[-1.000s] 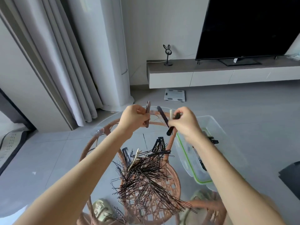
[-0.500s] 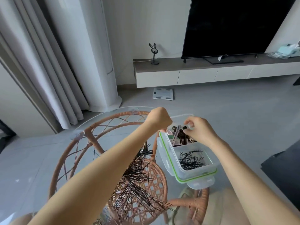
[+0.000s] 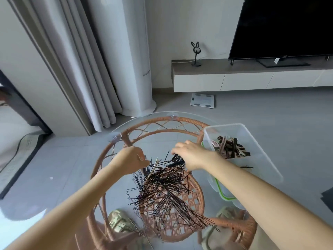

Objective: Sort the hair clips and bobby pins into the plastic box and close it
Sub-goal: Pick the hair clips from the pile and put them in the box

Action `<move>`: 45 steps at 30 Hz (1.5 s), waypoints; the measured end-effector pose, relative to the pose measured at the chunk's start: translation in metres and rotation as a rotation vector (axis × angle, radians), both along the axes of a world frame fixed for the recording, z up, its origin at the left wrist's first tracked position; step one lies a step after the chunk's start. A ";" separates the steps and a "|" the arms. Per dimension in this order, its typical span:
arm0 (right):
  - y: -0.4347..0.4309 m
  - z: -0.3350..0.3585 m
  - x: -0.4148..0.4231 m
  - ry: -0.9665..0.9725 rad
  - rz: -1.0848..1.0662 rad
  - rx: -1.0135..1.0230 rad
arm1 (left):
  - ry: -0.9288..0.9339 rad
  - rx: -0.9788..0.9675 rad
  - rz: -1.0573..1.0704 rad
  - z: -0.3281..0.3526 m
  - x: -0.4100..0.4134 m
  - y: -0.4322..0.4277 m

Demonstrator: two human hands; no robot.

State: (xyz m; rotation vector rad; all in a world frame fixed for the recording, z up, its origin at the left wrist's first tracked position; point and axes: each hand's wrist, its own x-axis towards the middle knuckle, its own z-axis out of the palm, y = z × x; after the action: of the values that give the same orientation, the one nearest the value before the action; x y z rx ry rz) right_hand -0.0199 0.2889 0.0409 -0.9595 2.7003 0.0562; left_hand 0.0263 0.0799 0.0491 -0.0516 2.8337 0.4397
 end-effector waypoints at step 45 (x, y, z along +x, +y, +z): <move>-0.020 -0.015 -0.004 -0.143 -0.464 -0.310 | 0.046 0.618 0.400 -0.006 0.019 -0.022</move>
State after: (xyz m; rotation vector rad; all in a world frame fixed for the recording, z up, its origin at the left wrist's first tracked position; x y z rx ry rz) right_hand -0.0240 0.2687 0.0258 -0.3634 2.7675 -0.5138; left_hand 0.0452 0.0577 0.0433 -0.4878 2.5911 1.3884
